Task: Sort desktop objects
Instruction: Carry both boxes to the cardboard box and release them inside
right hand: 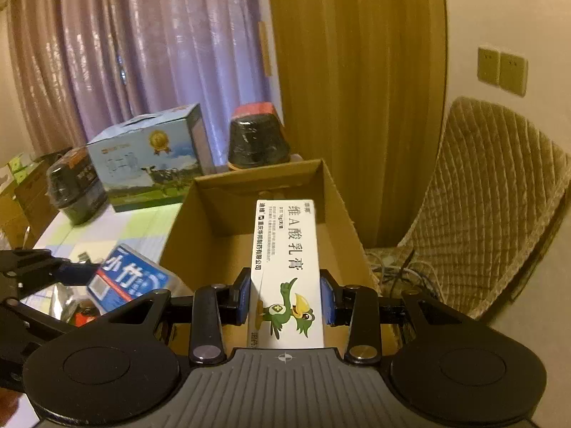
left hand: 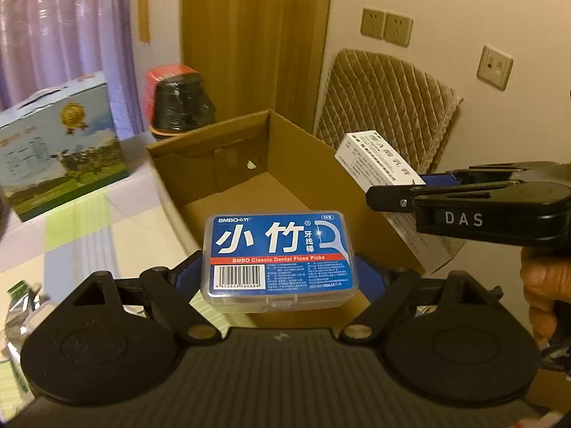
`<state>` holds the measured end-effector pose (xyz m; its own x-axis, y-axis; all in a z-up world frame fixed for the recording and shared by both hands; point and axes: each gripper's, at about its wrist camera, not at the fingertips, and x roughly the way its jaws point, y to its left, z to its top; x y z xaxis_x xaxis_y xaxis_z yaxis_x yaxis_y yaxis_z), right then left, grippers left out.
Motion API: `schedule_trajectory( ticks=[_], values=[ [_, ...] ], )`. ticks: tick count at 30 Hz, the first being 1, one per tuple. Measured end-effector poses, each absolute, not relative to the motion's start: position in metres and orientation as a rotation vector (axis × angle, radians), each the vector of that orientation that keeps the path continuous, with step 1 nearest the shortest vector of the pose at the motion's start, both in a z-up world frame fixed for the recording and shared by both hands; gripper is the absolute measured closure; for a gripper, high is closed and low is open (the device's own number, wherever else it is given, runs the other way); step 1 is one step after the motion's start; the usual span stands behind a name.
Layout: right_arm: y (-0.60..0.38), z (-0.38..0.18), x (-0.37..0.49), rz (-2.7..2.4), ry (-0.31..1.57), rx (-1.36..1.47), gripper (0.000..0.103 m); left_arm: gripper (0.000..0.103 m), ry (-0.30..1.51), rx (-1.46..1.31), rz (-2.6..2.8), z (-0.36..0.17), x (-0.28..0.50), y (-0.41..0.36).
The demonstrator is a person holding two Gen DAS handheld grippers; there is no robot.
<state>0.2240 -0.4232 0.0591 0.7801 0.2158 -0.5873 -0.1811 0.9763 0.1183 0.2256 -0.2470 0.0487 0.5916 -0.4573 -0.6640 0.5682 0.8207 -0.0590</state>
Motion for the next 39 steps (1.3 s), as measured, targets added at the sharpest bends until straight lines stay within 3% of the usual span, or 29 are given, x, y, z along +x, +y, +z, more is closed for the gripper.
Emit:
schedule_trajectory(
  ticks=[9,24,25,28,39],
  values=[
    [-0.433,0.039,0.237,0.199,0.681,0.096,0.068,0.018,0.73,0.232,-0.582,0.023,0.235,-0.265],
    [-0.409,0.036,0.248,0.224,0.696,0.029,0.067,0.011,0.712,0.215,-0.539,0.04,0.212,-0.227],
    [-0.407,0.037,0.248,0.225,0.691,0.022,0.064,0.011,0.716,0.211,-0.535,0.04,0.211,-0.224],
    [-0.403,0.042,0.245,0.223,0.666,0.016,0.037,0.009,0.724,0.194,-0.516,0.041,0.206,-0.21],
    [-0.373,0.063,0.208,0.263,0.634,-0.039,0.028,0.006,0.756,0.113,-0.425,0.044,0.176,-0.152]
  ],
)
